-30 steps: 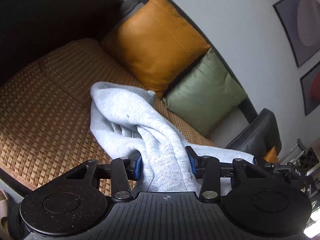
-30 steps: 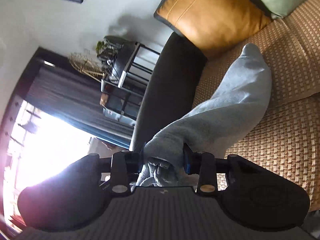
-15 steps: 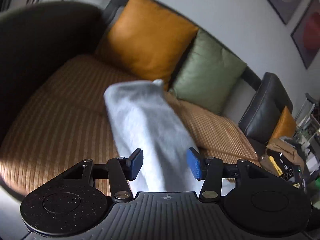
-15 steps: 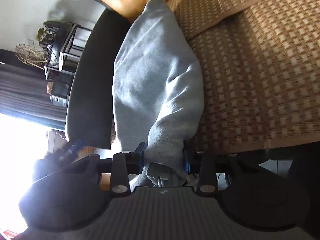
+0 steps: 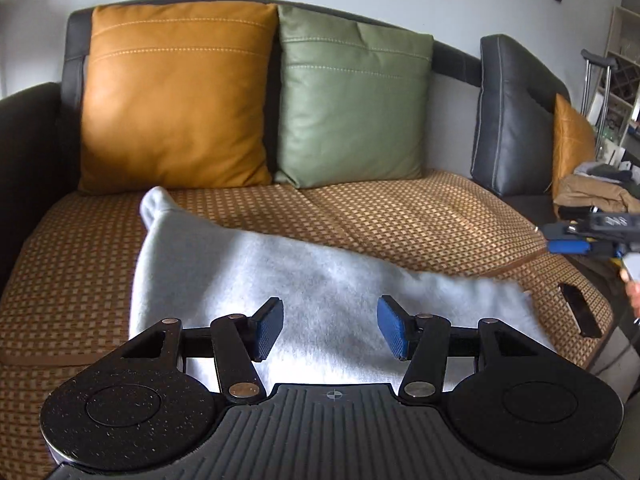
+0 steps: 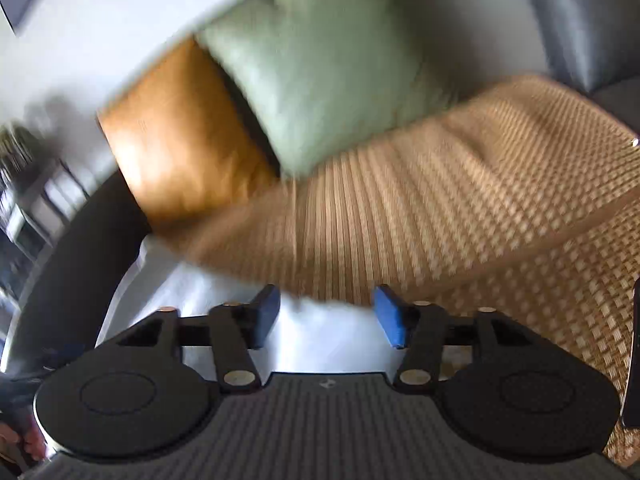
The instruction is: Fold clothes
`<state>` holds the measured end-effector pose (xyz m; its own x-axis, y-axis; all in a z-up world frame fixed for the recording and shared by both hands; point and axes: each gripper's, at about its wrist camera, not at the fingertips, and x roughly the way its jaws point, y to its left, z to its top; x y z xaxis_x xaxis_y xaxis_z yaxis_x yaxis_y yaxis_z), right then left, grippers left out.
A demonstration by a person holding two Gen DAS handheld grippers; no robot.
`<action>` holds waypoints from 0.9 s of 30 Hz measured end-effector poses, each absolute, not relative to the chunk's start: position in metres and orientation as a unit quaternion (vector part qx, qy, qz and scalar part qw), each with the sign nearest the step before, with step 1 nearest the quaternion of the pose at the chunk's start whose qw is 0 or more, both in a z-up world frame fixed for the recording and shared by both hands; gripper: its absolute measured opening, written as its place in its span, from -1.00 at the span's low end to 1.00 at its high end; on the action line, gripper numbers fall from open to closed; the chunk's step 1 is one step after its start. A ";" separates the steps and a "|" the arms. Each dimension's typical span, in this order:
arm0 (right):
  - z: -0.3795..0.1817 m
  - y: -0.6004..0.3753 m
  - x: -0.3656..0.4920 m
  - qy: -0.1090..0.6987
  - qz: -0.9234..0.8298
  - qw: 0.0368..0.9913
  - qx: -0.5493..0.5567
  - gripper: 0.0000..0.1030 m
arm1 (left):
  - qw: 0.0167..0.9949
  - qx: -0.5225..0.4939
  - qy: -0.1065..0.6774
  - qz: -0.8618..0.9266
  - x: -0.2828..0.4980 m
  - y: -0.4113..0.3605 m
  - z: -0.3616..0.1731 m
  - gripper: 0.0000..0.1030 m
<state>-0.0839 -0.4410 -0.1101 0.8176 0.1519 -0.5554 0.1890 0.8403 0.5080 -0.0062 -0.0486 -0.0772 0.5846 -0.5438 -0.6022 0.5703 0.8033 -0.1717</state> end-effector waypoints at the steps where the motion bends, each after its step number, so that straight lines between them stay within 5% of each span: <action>1: -0.116 -0.444 -0.097 0.292 -0.015 0.910 0.294 0.47 | 0.888 0.021 0.331 -0.319 -0.003 -0.054 -0.079 0.30; 16: -0.254 -0.400 -0.182 0.339 -0.033 0.743 0.575 0.52 | 0.867 0.078 0.381 -0.310 0.033 -0.074 -0.140 0.25; 21: -0.269 -0.393 -0.157 0.301 -0.012 0.747 0.593 0.57 | 0.869 0.063 0.377 -0.314 0.032 -0.070 -0.137 0.27; 23: -0.269 -0.389 -0.153 0.290 -0.010 0.749 0.595 0.76 | 0.869 0.056 0.374 -0.317 0.031 -0.069 -0.134 0.31; 27: -0.262 -0.383 -0.155 0.290 -0.013 0.771 0.567 0.61 | 0.873 0.066 0.357 -0.325 0.031 -0.076 -0.126 0.32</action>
